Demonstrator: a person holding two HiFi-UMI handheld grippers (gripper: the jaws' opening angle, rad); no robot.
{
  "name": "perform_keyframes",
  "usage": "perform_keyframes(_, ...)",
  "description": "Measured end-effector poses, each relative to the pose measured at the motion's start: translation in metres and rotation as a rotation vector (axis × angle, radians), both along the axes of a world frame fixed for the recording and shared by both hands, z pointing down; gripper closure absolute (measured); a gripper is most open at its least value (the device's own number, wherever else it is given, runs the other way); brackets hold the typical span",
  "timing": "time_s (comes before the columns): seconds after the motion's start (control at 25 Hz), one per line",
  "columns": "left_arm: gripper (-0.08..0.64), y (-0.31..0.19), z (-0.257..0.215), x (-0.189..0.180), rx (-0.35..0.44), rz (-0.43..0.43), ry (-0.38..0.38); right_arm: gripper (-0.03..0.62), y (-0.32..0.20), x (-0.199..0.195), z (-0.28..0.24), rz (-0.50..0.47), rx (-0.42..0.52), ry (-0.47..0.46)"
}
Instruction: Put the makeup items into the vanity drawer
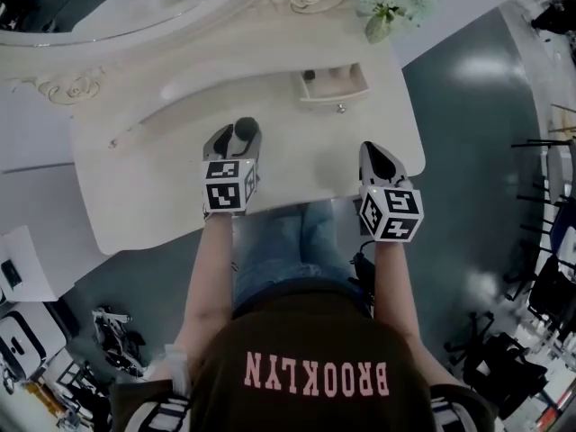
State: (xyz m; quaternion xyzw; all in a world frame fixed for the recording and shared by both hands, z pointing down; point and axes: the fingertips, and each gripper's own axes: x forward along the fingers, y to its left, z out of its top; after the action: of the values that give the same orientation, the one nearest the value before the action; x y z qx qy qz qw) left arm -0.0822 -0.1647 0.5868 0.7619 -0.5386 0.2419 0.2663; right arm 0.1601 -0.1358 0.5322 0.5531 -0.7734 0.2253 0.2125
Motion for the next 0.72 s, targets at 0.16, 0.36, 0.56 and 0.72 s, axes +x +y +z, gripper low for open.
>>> perform_keyframes(0.16, 0.345, 0.007, 0.015, 0.000, -0.033, -0.001, -0.025, 0.603, 0.006, -0.001, 0.011, -0.011, -0.024, 0.009)
perform_keyframes(0.36, 0.345, 0.008, 0.026, -0.003, -0.058, -0.008, -0.068, 0.603, 0.009, 0.001, 0.018, -0.014, -0.036, 0.018)
perform_keyframes(0.56, 0.359, 0.008, 0.027, -0.004, -0.050, -0.010, -0.103, 0.603, 0.011, 0.007, 0.018, -0.017, -0.036, 0.026)
perform_keyframes(0.72, 0.443, 0.007, 0.019, -0.003, -0.020, -0.015, -0.091, 0.603, 0.009, 0.013, 0.011, -0.017, -0.021, 0.032)
